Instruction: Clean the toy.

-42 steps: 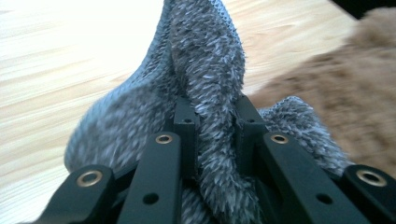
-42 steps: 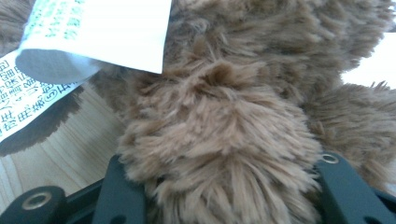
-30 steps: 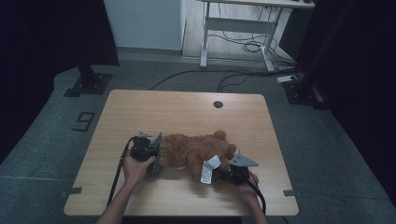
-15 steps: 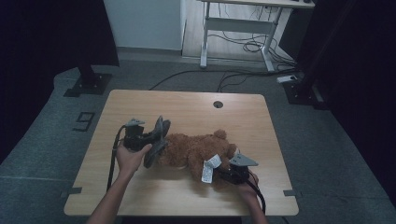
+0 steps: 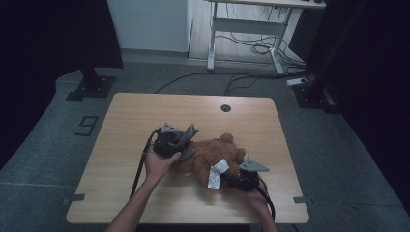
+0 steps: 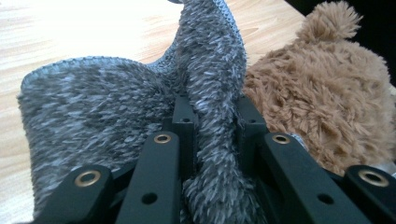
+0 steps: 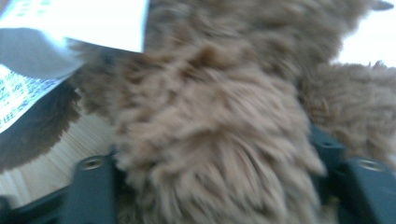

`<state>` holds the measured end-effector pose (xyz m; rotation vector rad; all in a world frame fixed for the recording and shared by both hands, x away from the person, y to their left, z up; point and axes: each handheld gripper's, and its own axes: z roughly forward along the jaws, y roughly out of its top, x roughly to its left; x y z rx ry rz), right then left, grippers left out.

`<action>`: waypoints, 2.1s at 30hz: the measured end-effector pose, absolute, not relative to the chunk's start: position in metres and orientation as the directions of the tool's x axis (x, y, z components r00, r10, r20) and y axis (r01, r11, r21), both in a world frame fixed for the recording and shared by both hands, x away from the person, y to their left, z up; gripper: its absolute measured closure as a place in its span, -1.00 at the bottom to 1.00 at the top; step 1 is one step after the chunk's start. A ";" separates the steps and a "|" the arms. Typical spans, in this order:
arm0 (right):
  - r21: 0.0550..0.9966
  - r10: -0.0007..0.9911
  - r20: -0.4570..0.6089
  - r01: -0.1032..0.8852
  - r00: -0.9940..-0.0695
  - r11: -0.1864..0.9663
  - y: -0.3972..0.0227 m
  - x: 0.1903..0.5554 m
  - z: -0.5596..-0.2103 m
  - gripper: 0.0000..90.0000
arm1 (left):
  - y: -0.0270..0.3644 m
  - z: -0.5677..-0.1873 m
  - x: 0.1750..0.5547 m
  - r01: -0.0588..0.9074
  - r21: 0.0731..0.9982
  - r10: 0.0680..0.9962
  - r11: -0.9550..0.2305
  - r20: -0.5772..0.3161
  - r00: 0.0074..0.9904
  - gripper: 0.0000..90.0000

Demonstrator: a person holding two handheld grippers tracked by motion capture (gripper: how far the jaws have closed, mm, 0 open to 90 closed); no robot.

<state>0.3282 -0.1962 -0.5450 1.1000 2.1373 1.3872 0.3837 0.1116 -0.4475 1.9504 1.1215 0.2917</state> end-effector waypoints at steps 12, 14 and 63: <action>0.890 0.738 0.225 0.443 -0.636 0.110 -0.226 0.309 -0.521 -0.67 | 0.125 -0.468 0.358 0.563 0.805 0.781 -0.186 -0.226 0.582 0.67; 0.898 0.730 0.243 0.432 -0.639 0.079 -0.228 0.308 -0.513 -0.67 | 0.126 -0.471 0.354 0.560 0.811 0.773 -0.173 -0.240 0.587 0.68; 0.952 0.742 0.032 0.246 -0.669 0.180 -0.162 0.326 -0.508 0.17 | 0.201 -0.500 0.361 0.709 0.701 0.674 0.075 -0.560 0.482 0.71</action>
